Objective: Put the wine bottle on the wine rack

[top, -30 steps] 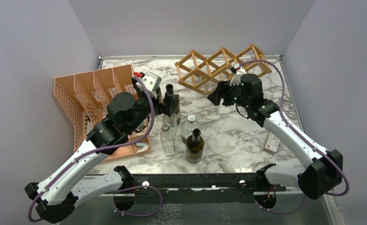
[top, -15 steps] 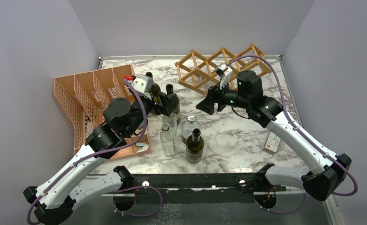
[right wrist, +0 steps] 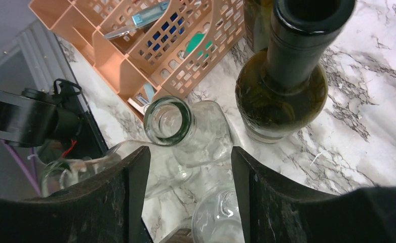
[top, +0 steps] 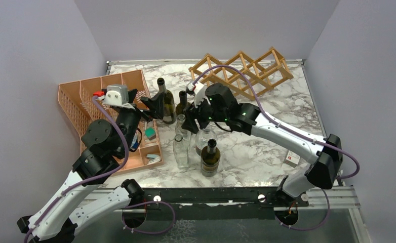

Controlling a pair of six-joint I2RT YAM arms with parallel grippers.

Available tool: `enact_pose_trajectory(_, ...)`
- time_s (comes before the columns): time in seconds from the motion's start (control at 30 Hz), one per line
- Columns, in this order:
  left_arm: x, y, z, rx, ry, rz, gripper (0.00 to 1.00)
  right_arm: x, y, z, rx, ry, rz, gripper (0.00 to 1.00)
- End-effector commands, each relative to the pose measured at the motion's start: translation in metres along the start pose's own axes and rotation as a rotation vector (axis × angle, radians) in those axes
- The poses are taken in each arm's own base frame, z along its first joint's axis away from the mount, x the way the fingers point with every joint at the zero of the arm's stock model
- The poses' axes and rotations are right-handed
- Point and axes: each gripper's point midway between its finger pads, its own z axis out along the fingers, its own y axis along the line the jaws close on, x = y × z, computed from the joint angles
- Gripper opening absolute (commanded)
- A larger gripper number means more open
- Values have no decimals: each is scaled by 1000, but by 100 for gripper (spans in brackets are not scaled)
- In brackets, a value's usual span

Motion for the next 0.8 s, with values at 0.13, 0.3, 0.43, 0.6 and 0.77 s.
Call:
enact_pose_trajectory(0.13, -16, 12, 0, -63, -61, 23, 99, -29, 3, 21, 3, -88, -82, 61)
enact_pose_trajectory(0.3, -9, 14, 3, -75, -47, 45, 99, -31, -1, 34, 9, -114, -132, 57)
enact_pose_trajectory(0.43, -4, 14, 4, -76, -38, 52, 99, -33, 2, 40, -15, -126, -176, 51)
enact_pose_trajectory(0.6, 1, 12, 5, -66, -26, 50, 99, -33, 5, 40, -34, -132, -224, 33)
enact_pose_trajectory(0.77, 5, 10, 6, -58, -18, 51, 99, -49, 7, 34, -30, -190, -265, 11)
